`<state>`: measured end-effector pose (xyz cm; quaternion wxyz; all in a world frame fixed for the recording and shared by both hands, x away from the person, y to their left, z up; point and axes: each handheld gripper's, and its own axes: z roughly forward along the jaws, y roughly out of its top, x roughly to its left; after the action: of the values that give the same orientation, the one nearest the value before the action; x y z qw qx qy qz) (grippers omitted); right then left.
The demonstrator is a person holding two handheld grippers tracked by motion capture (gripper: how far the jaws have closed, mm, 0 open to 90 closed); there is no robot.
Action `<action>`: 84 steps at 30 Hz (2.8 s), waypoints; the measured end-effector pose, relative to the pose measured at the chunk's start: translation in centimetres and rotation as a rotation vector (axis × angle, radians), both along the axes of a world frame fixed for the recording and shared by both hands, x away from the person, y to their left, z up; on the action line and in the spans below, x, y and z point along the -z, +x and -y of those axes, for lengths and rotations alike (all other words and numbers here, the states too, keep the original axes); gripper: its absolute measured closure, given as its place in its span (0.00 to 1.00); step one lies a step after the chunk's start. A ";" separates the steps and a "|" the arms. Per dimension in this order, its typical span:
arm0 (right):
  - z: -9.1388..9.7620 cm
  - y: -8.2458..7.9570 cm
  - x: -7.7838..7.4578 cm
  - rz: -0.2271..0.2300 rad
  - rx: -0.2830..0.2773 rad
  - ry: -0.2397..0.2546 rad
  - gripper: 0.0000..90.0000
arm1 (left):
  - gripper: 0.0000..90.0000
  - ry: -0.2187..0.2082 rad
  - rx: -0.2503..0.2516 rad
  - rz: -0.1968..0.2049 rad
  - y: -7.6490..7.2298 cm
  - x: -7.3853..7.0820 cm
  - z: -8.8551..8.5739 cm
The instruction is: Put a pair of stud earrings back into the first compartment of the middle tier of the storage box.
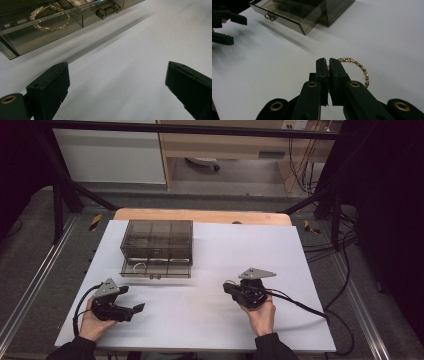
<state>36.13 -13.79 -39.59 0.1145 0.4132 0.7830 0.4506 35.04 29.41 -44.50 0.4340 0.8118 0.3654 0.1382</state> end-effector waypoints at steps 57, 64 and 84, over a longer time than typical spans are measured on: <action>-21.2 6.1 -2.0 0.053 -0.175 0.032 0.96 | 0.06 -0.007 0.005 0.000 0.0 0.0 -0.2; -23.4 7.1 -1.4 0.045 -0.193 0.012 0.96 | 0.06 -0.007 0.004 0.000 0.0 0.0 -0.2; -27.5 8.9 -0.2 0.031 -0.240 -0.013 0.96 | 0.06 -0.008 0.007 -0.002 0.1 0.1 -0.2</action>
<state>45.08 13.72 -39.42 0.0747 0.3088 0.8280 0.4621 35.12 29.57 -44.58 0.4375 0.8113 0.3637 0.1346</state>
